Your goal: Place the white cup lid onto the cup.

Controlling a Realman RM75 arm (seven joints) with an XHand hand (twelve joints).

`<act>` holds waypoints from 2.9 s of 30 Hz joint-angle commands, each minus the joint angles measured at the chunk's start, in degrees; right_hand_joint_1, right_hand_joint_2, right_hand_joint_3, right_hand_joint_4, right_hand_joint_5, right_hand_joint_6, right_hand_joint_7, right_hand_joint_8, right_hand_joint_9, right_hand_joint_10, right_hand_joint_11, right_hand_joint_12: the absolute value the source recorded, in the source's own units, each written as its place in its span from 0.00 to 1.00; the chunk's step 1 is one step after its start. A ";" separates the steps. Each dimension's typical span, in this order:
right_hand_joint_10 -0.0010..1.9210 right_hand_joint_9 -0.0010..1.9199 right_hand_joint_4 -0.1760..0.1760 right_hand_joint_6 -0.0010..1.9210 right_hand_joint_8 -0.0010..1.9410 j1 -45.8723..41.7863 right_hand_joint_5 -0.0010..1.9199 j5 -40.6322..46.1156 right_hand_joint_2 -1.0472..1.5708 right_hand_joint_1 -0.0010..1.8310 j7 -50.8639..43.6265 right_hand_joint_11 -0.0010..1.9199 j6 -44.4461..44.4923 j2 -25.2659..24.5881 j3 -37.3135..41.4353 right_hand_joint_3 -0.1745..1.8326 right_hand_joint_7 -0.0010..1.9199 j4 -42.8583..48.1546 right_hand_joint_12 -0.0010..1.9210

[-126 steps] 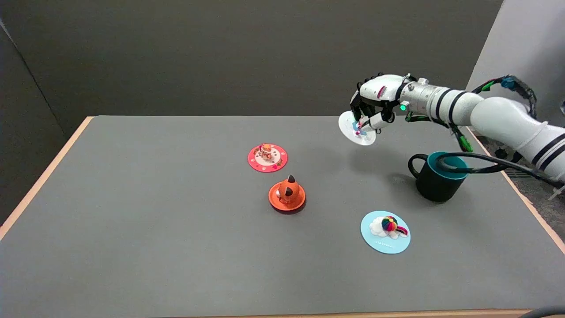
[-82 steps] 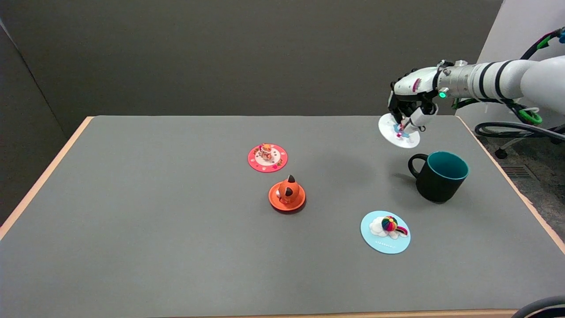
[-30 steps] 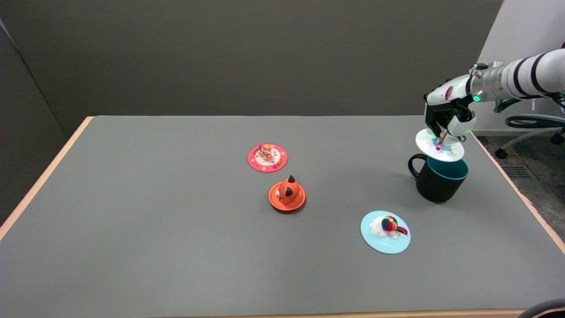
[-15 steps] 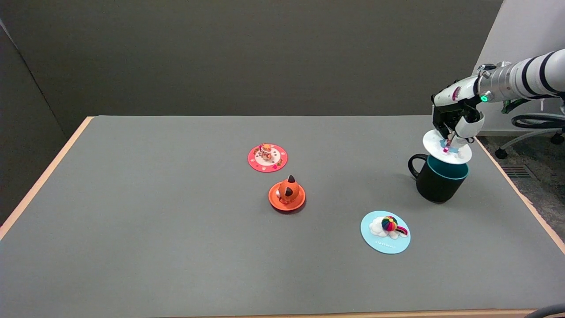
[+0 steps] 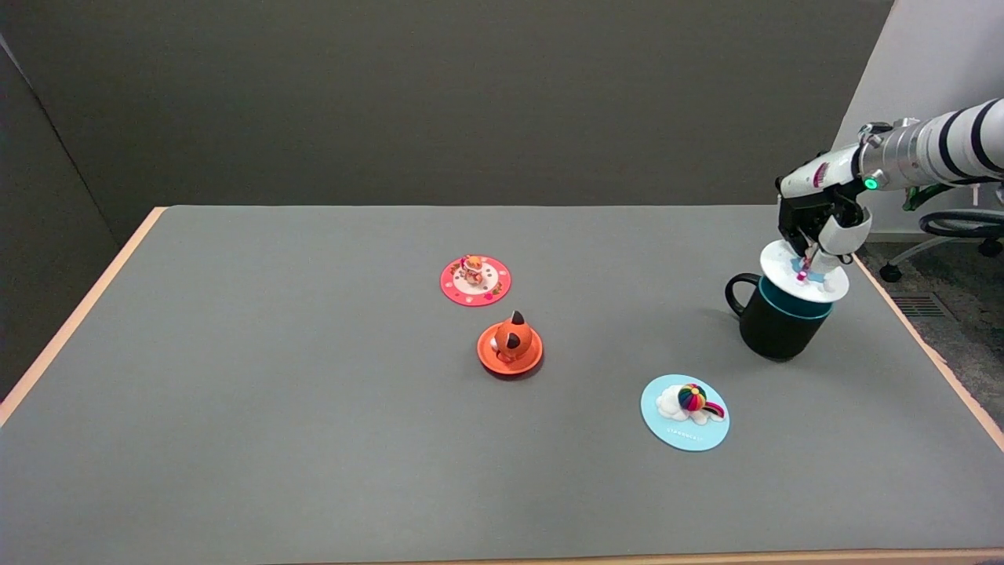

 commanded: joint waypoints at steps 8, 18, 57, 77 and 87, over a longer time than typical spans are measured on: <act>0.53 0.45 0.44 0.52 0.59 -9.89 0.48 -1.52 0.79 0.67 3.81 0.35 -0.42 -0.07 6.55 0.21 0.52 -1.90 0.45; 0.54 0.45 0.46 0.52 0.60 -9.75 0.48 -1.58 0.79 0.67 3.81 0.35 0.96 -0.07 6.55 0.21 0.51 -0.78 0.44; 0.56 0.44 0.44 0.53 0.62 -8.38 0.47 -1.20 0.79 0.66 5.08 0.33 2.53 -0.23 3.93 0.20 0.50 -2.51 0.45; 0.56 0.41 0.43 0.54 0.65 -8.70 0.46 -1.12 0.80 0.66 6.36 0.33 4.04 -0.23 2.95 0.21 0.48 -2.04 0.44; 0.51 0.38 0.58 0.62 0.53 -8.84 0.44 -1.04 0.81 0.56 6.36 0.29 4.43 -0.23 2.95 0.21 0.42 -1.81 0.36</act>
